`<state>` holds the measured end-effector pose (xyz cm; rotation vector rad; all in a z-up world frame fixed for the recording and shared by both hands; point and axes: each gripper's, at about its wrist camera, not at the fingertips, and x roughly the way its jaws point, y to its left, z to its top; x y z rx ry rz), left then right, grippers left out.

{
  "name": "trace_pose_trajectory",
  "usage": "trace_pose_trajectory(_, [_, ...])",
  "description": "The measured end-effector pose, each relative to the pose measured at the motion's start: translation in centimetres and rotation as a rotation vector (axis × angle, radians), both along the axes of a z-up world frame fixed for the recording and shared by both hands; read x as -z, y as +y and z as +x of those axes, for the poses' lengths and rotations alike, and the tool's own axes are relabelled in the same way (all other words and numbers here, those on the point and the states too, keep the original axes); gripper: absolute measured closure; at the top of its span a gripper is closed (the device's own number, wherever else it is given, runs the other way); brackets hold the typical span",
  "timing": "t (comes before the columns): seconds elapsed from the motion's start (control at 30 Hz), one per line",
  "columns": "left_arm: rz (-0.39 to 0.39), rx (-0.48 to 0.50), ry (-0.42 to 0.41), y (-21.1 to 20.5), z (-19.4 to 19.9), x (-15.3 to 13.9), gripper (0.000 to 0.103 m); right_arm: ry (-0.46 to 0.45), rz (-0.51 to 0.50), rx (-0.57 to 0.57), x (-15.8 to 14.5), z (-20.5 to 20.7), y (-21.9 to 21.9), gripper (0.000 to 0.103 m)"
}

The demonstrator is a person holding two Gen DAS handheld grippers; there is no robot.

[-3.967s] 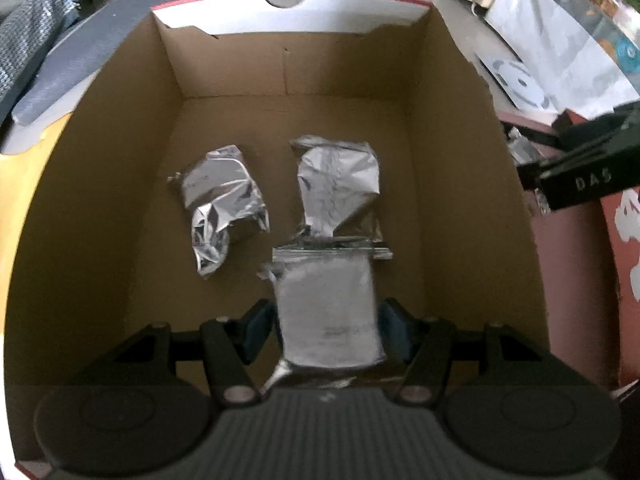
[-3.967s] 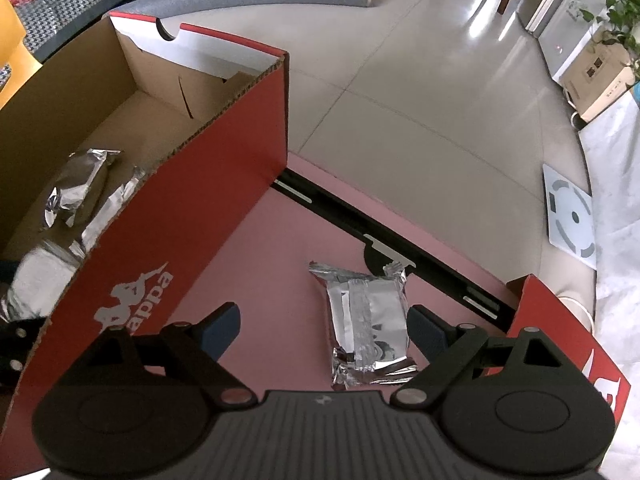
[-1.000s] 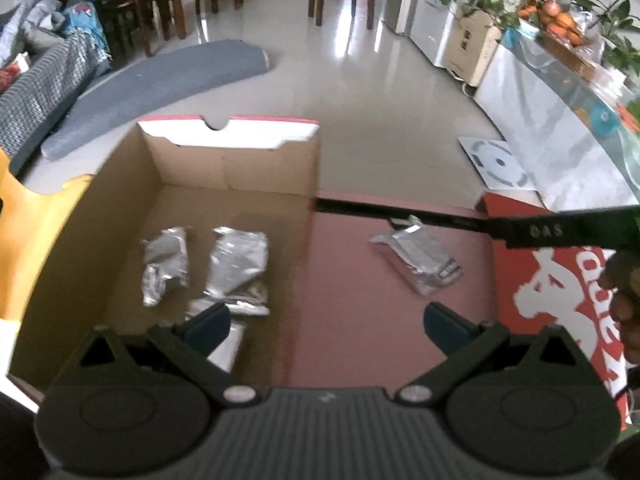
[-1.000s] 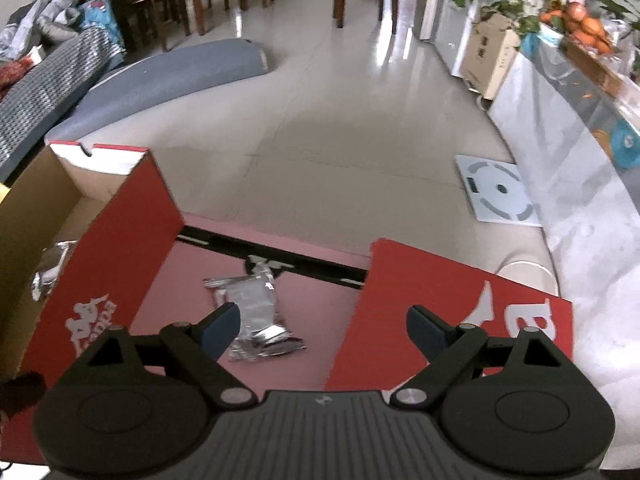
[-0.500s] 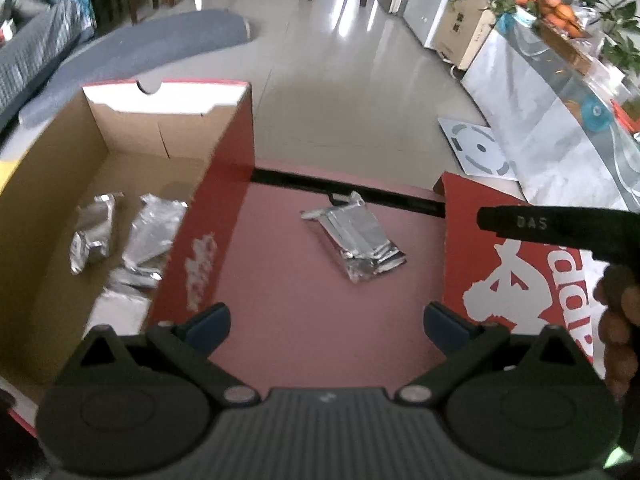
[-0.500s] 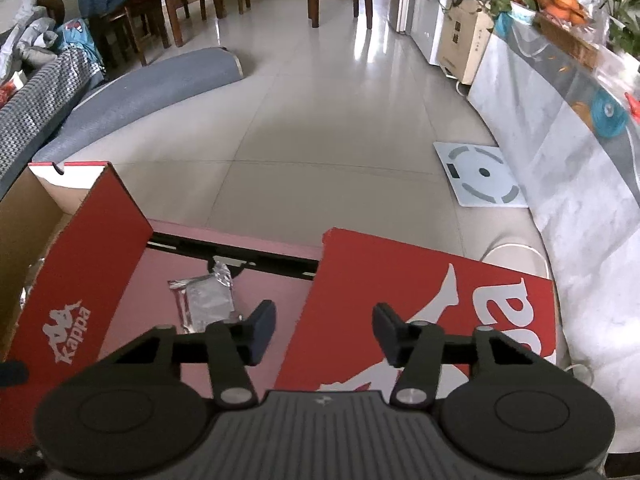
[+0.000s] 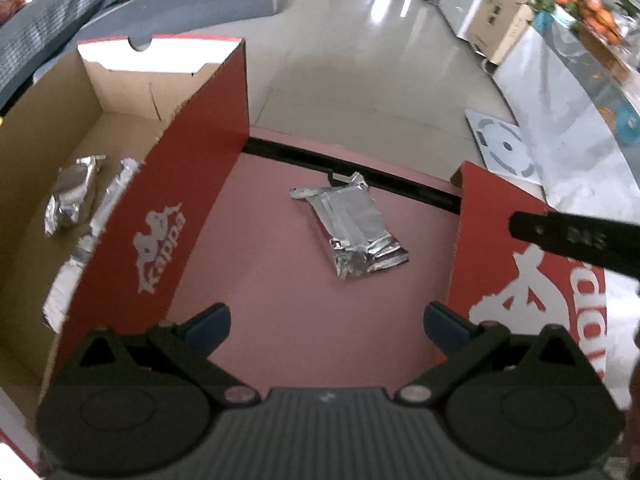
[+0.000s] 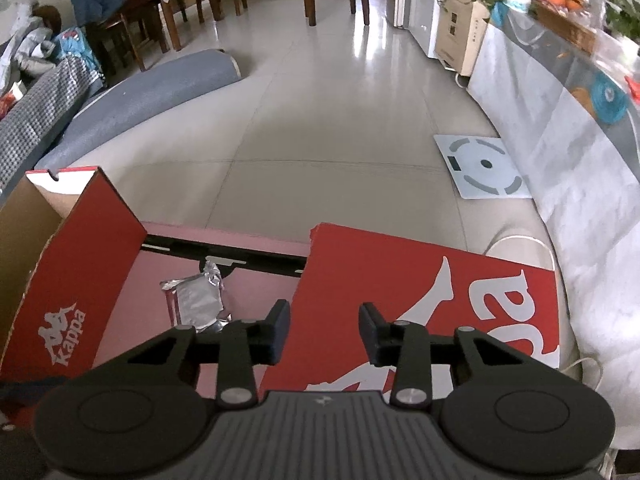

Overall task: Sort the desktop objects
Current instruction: 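Lower the left gripper onto the last silver packet on the lid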

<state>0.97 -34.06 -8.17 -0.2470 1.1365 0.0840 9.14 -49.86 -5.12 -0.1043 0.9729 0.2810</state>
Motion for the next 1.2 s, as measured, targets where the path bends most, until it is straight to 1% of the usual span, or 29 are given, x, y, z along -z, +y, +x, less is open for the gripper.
trace_pose_trajectory(0.23, [-0.012, -0.061, 0.022, -0.6, 2.2, 1.7, 0.000, 0.005, 0.007, 0.010, 0.2, 0.4, -0.5, 0.065])
trace_pose_trajectory(0.33, [-0.032, -0.092, 0.036, -0.6, 3.3, 2.6, 0.000, 0.011, 0.016, 0.010, 0.2, 0.5, -0.7, 0.065])
trace_pose_trajectory(0.4, [-0.034, -0.107, 0.047, -0.7, 3.9, 3.1, 0.000, 0.015, 0.020, 0.010, 0.3, 0.6, -0.7, 0.063])
trace_pose_trajectory(0.47, [-0.040, -0.122, 0.060, -0.6, 4.5, 3.7, 0.000, 0.018, 0.021, 0.011, 0.4, 0.7, -0.7, 0.059])
trace_pose_trajectory(0.57, [-0.053, -0.149, 0.079, -0.5, 5.3, 4.6, 0.000, 0.017, 0.034, 0.008, 0.4, 0.8, -0.8, 0.058])
trace_pose_trajectory(0.83, [-0.084, -0.185, 0.102, -0.6, 7.2, 6.0, 0.000, 0.031, 0.035, -0.012, 0.6, 0.9, -0.4, 0.058])
trace_pose_trajectory(1.0, [-0.080, -0.209, 0.116, -1.0, 8.1, 6.7, 0.000, 0.032, 0.036, -0.017, 0.6, 0.9, -0.3, 0.057])
trace_pose_trajectory(1.2, [-0.077, -0.251, 0.153, -0.9, 8.8, 7.9, 0.000, 0.035, 0.036, -0.024, 0.6, 0.9, -0.2, 0.057])
